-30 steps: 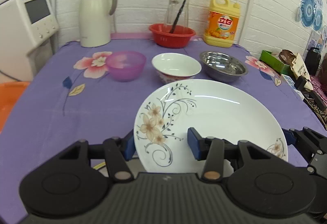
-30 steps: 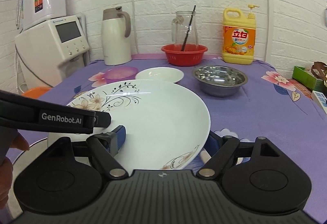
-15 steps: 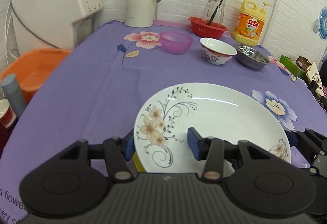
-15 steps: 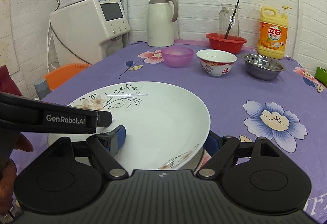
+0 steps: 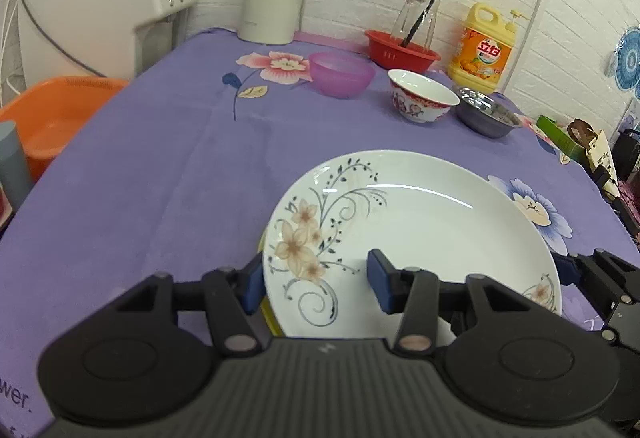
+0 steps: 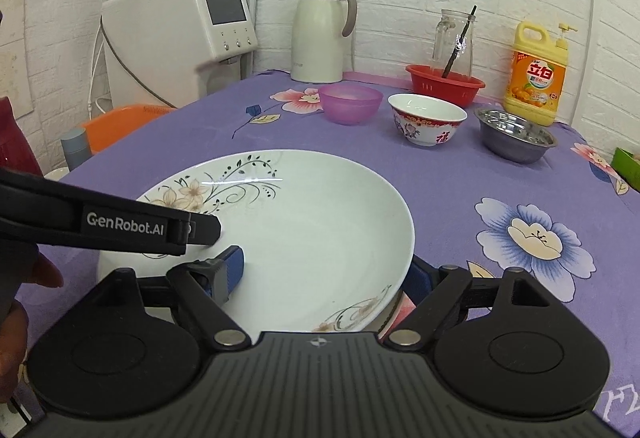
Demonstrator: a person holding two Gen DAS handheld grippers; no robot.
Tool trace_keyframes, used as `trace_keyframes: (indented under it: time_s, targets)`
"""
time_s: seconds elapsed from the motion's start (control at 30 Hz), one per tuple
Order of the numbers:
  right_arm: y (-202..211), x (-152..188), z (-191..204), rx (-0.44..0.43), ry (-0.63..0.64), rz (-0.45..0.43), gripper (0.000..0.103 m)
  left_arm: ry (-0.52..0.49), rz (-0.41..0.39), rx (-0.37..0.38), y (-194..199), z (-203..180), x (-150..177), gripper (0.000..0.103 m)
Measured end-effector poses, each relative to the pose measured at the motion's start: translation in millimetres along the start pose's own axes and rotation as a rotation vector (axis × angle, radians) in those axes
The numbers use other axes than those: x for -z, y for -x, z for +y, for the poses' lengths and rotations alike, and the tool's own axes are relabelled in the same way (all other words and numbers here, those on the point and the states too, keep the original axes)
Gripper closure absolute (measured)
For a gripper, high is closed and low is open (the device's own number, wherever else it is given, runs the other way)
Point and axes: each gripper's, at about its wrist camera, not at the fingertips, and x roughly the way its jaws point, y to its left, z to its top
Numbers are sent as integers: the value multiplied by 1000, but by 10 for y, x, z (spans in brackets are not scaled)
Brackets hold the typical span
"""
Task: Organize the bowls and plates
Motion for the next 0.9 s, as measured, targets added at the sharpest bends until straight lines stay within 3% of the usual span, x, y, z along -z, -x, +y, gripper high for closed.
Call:
trace_keyframes:
  time_s: [0.1,0.3,0.5,0.9]
  targets:
    - [-37,7,-33,43,-24,25,0,-31,-33,-21,40,-40,-22,52]
    - [-37,29,-59,9,-30,33,0,-11,-65,-6,89,-35,-129,50]
    - [200,-29,-311,56,-131,-102,0,1,-72,-4,117,-35,-180,50]
    - [385,185,-840,127,-255,-87,0,-36,-89,41,178,-418,-284,39]
